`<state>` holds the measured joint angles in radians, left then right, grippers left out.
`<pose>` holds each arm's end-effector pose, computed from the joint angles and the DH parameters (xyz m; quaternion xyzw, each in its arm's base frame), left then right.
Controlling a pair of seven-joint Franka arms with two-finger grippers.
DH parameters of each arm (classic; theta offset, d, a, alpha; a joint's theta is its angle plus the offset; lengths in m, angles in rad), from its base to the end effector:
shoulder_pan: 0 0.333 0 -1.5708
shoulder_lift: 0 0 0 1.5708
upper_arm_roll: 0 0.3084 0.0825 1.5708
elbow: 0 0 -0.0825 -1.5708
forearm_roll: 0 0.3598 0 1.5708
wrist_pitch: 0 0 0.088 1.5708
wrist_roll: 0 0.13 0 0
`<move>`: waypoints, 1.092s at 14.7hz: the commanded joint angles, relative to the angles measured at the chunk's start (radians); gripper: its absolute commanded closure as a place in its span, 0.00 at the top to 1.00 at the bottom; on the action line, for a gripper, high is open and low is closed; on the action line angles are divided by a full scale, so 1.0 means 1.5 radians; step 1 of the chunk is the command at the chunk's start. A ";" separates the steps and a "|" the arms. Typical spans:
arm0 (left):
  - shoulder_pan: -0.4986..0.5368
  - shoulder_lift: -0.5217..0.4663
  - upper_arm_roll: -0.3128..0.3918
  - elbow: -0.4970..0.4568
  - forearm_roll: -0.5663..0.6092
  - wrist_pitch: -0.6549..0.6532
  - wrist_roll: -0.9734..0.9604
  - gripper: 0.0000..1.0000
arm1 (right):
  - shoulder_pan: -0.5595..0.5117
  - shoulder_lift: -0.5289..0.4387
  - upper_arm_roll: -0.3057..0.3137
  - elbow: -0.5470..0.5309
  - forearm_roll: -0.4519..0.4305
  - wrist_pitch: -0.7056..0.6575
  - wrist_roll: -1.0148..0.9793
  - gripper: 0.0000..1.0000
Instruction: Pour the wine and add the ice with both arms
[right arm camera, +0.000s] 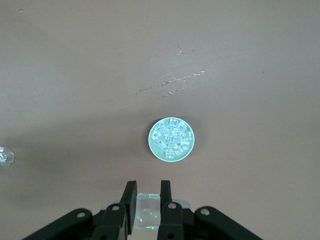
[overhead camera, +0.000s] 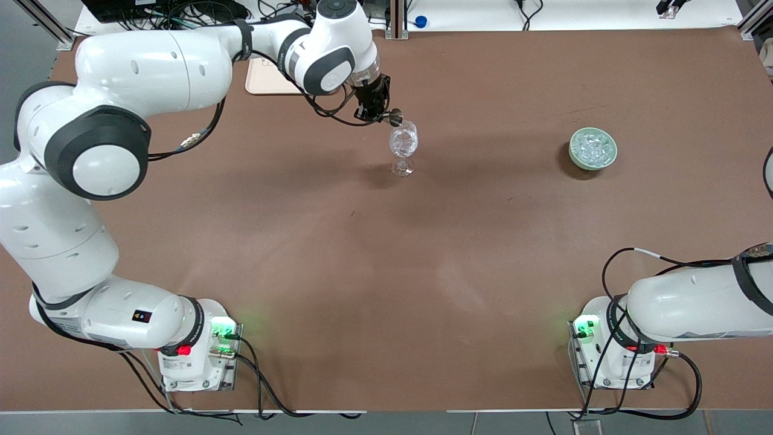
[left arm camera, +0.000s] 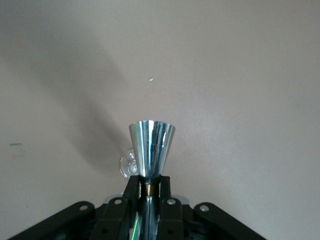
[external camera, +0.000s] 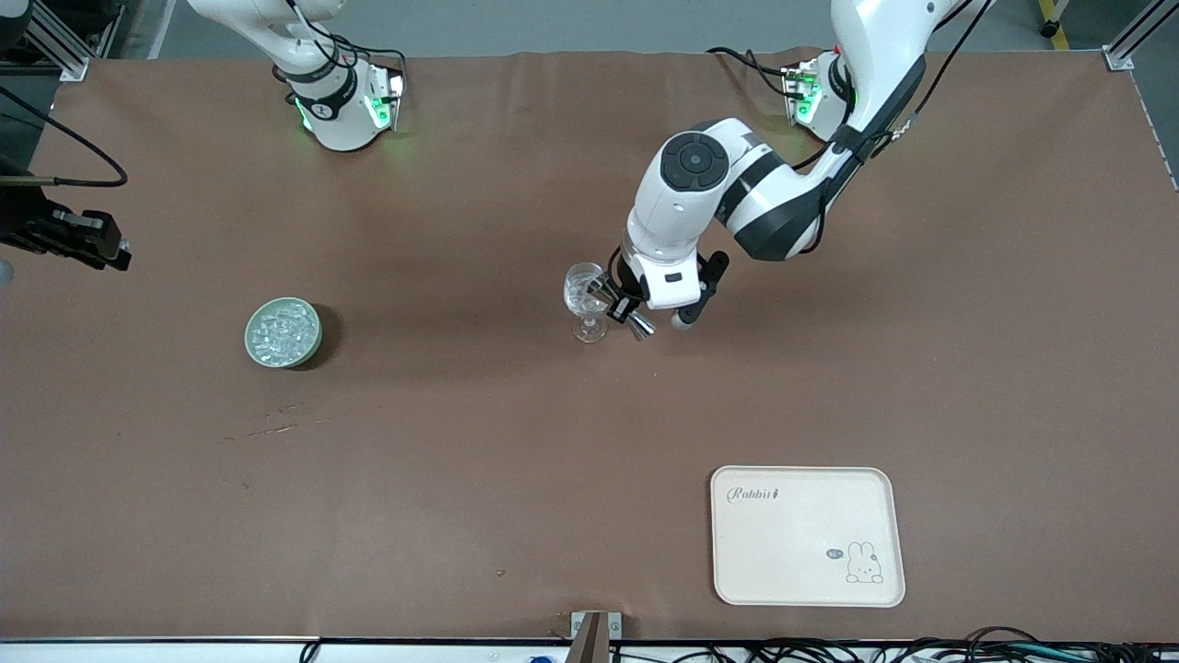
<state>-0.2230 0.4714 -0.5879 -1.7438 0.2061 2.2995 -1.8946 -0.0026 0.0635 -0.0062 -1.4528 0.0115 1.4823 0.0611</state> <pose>0.4793 -0.4402 0.3420 0.8661 0.4907 -0.0231 0.0924 0.5402 -0.0031 0.6046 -0.9992 0.0345 0.0171 0.0051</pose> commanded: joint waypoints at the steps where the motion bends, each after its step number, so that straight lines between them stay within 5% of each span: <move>1: 0.007 -0.022 -0.002 0.018 -0.073 -0.035 -0.005 0.00 | -0.001 -0.003 0.001 -0.004 0.010 0.002 0.009 0.01; 8: 0.006 -0.074 0.081 0.012 -0.329 -0.103 0.188 0.00 | 0.017 -0.004 0.023 -0.004 0.012 -0.005 0.050 0.02; 11: 0.004 -0.091 0.131 0.003 -0.414 -0.134 0.262 0.00 | 0.018 -0.004 0.084 -0.004 0.013 -0.006 0.135 0.02; 16: 0.004 -0.109 0.245 -0.030 -0.588 -0.187 0.440 0.00 | 0.031 0.005 0.242 -0.005 0.011 0.021 0.385 0.01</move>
<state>-0.2135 0.3482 -0.2944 -1.7496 -0.5726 2.0739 -1.3439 0.0427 0.0656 0.2830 -1.4543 0.0248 1.4879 0.5089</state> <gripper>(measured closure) 0.797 0.771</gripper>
